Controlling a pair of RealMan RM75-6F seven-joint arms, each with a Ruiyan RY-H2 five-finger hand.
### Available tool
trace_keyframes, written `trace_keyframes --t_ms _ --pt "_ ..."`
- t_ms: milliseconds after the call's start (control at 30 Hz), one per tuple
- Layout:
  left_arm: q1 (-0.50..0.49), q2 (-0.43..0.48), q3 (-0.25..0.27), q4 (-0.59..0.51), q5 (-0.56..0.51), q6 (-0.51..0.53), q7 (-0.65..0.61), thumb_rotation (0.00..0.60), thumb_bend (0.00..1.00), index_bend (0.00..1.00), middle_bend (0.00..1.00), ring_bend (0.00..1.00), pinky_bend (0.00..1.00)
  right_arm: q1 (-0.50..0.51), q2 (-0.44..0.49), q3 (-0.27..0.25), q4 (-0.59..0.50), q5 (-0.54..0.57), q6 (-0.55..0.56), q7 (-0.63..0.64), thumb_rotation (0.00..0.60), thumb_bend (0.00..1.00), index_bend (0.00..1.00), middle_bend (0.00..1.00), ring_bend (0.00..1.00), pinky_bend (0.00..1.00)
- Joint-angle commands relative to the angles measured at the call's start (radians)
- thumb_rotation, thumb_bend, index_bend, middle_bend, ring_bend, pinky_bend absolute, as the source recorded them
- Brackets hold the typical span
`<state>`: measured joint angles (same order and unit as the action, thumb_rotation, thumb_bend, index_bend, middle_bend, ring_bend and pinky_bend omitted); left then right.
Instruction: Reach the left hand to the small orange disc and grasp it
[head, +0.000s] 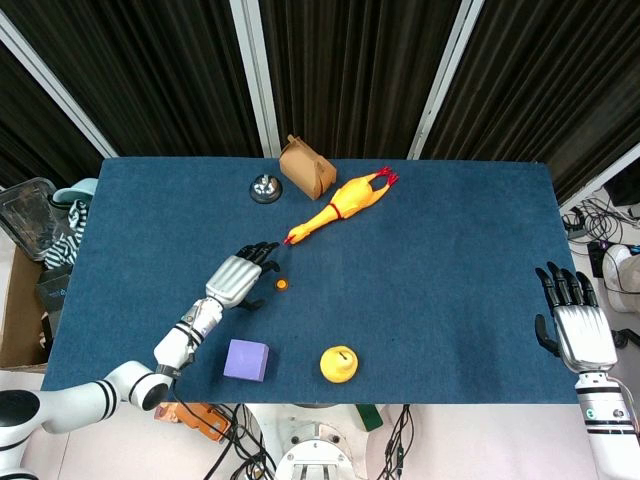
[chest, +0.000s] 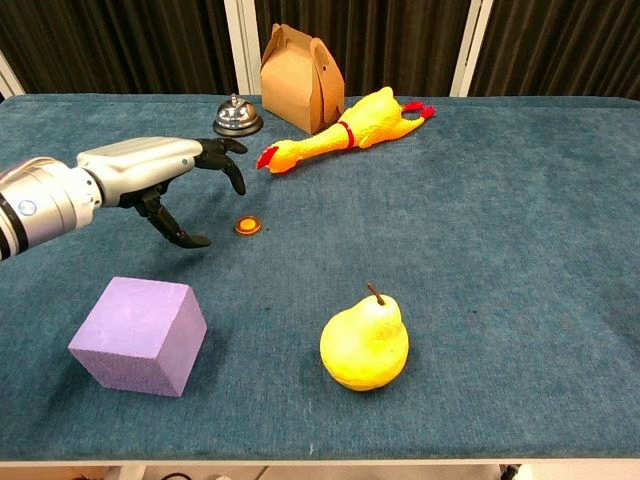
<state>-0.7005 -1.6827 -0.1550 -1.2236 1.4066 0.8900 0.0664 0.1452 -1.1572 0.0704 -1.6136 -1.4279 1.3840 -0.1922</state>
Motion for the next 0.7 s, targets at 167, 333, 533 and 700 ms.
trace_keyframes --t_ms 167,333,533,700 --pt "-0.026 -0.029 -0.004 -0.001 -0.023 -0.009 0.03 0.6 0.19 0.33 0.0 0.0 0.13 0.002 -0.001 -0.001 0.001 -0.002 -0.002 0.001 0.6 0.69 0.0 0.03 0.11 0.08" --pt "-0.05 -0.057 -0.011 0.023 -0.036 -0.024 0.02 0.6 0.22 0.34 0.0 0.0 0.13 0.002 -0.001 0.0 0.0 0.001 -0.003 0.004 0.6 0.69 0.0 0.03 0.11 0.08" --pt "-0.085 -0.073 -0.016 0.078 -0.065 -0.068 0.049 0.6 0.22 0.34 0.0 0.0 0.13 0.002 -0.002 0.001 -0.005 0.007 -0.006 0.006 0.6 0.69 0.0 0.03 0.11 0.08" --pt "-0.102 -0.068 -0.019 0.096 -0.081 -0.09 0.039 0.6 0.22 0.34 0.0 0.0 0.12 0.002 0.0 0.004 -0.003 0.015 -0.007 0.012 0.6 0.69 0.0 0.03 0.11 0.08"
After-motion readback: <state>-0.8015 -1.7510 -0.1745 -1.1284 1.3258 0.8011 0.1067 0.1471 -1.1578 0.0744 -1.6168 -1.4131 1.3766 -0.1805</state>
